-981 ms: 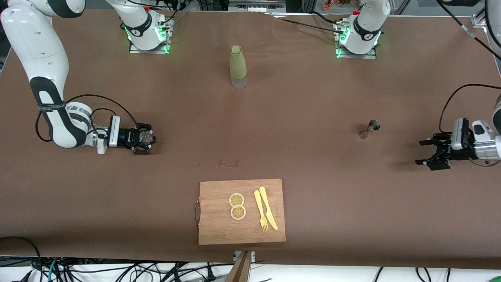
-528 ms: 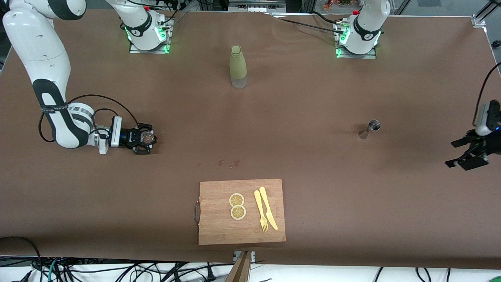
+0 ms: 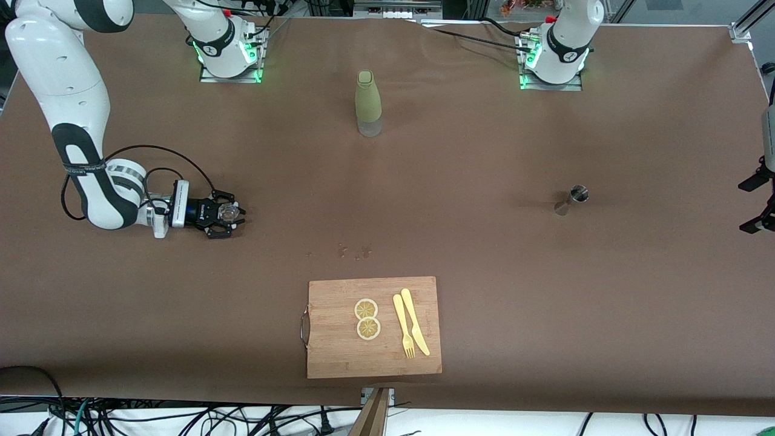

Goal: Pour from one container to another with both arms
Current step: 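Retract the left gripper while the right gripper lowers the glass cup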

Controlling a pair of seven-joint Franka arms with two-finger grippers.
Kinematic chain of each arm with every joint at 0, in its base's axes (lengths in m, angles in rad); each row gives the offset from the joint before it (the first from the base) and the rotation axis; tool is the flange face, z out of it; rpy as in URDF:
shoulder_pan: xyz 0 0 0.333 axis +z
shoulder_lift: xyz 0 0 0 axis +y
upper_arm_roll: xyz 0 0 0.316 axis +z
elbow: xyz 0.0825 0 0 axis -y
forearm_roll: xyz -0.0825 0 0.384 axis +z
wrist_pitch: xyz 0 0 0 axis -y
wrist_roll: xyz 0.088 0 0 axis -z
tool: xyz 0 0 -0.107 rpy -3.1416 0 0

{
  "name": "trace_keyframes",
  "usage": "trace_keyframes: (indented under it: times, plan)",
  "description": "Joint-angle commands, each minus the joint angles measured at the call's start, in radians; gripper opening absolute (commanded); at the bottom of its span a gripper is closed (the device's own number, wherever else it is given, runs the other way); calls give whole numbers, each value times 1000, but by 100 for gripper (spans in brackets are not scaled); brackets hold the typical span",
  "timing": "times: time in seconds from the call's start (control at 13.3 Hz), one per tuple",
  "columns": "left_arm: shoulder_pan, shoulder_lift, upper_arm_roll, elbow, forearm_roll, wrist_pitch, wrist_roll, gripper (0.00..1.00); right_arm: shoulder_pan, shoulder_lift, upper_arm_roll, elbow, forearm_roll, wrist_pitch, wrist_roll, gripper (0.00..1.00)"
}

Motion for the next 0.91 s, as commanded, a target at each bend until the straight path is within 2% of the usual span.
trace_keyframes:
  times: [0.0,0.08,0.3,0.6,0.83]
  plan:
    - [-2,-44,-15,-37,53,-13,-314,100,2,-1,-8,-12,24,2,-17,82]
    - [-2,-45,-17,-36,55,-39,-441,100,2,-1,-8,-12,24,1,-17,100]
    - [0,-59,-40,-33,82,-68,-690,100,3,-3,-21,-12,20,-4,-17,100]
    - [0,-68,-61,-20,73,-218,-1197,100,3,-8,-52,-12,10,-11,-14,100]
    - [1,-73,-81,-14,40,-298,-1494,100,3,-18,-72,-9,-9,-15,-5,100]
